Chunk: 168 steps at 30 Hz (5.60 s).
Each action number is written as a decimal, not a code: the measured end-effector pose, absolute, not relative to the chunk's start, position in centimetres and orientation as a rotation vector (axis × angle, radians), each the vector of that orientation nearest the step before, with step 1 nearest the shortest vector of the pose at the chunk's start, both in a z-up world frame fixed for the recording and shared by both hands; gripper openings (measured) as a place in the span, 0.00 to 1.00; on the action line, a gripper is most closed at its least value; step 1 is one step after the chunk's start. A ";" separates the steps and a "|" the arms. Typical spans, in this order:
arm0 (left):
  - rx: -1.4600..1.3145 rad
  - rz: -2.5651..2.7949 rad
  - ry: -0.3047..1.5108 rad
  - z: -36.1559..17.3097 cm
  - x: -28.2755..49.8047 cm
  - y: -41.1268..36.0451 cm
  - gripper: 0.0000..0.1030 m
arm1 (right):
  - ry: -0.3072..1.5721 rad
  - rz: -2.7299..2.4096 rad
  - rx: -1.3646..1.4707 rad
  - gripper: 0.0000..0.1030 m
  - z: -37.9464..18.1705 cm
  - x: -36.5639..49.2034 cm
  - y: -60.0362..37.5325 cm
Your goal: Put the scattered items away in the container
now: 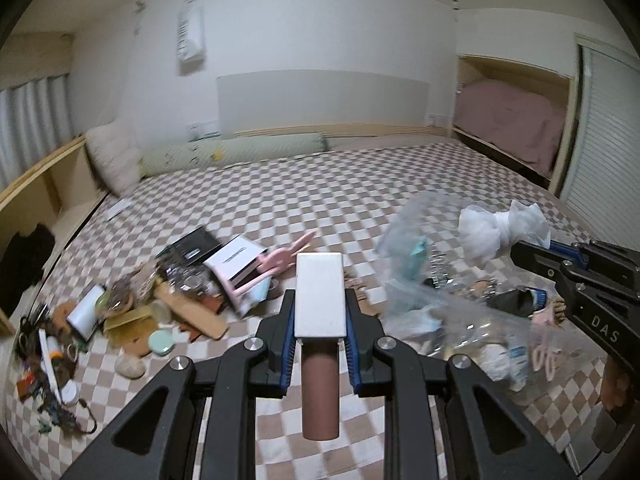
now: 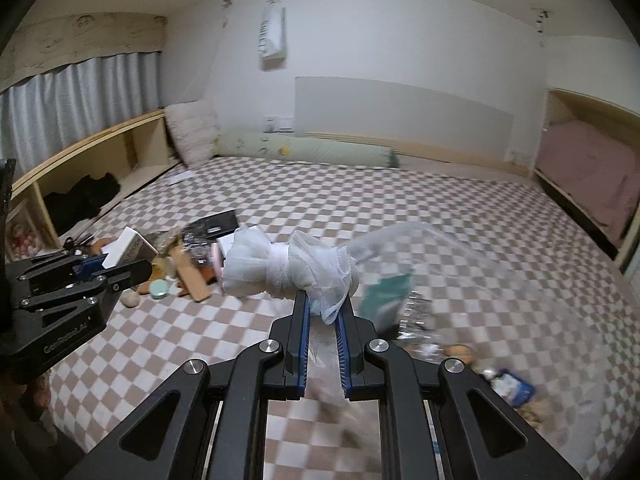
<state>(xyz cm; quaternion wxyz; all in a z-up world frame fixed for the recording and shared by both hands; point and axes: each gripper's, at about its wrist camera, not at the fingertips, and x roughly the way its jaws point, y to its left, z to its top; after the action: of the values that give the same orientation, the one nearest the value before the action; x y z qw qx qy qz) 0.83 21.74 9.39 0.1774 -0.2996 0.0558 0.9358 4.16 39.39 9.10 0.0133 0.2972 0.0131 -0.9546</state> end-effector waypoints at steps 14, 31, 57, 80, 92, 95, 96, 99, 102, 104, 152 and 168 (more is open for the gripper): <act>-0.802 2.521 0.187 10.9 0.0 31.1 0.20 | 0.029 -3.108 0.957 0.13 9.8 6.2 47.1; -0.778 2.429 0.239 10.0 -0.5 37.4 0.20 | -0.047 -3.090 1.147 0.13 7.3 6.1 51.7; -0.877 2.393 0.238 6.6 -0.5 38.0 0.20 | -0.066 -2.984 1.398 0.13 3.7 6.3 53.0; -0.869 2.467 0.160 6.5 -0.3 34.4 0.86 | -0.010 -3.127 1.258 0.96 5.1 8.2 51.5; -0.872 2.517 0.182 6.3 -0.2 31.1 1.00 | -0.004 -3.174 1.192 1.00 4.7 8.5 49.9; -0.871 2.530 0.186 6.0 -0.1 30.2 1.00 | -0.047 -3.186 1.163 1.00 5.0 8.6 49.4; -0.872 2.535 0.185 6.0 -0.1 29.8 1.00 | -0.059 -3.190 1.155 1.00 5.1 8.6 49.2; -0.873 2.547 0.180 5.9 -0.1 28.7 1.00 | -0.067 -3.196 1.120 1.00 5.5 8.7 48.2; -0.865 2.569 0.179 6.2 0.0 27.4 1.00 | -0.044 -3.213 1.077 1.00 6.0 8.9 46.9; -0.859 2.583 0.180 6.3 0.2 26.6 1.00 | -0.028 -3.226 1.043 1.00 6.4 9.2 46.0; -0.713 2.781 0.174 6.6 13.3 16.2 1.00 | -0.024 -3.313 0.637 1.00 6.1 21.2 37.7; -0.693 2.788 0.143 6.1 15.0 15.3 1.00 | 0.003 -3.306 0.686 1.00 4.6 21.2 37.3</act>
<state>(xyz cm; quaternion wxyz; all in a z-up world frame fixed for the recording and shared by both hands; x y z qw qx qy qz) 15.02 15.32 6.10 0.1320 -0.2388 0.0492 0.9608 21.19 37.33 4.65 -0.1173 0.2017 0.0010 -0.9724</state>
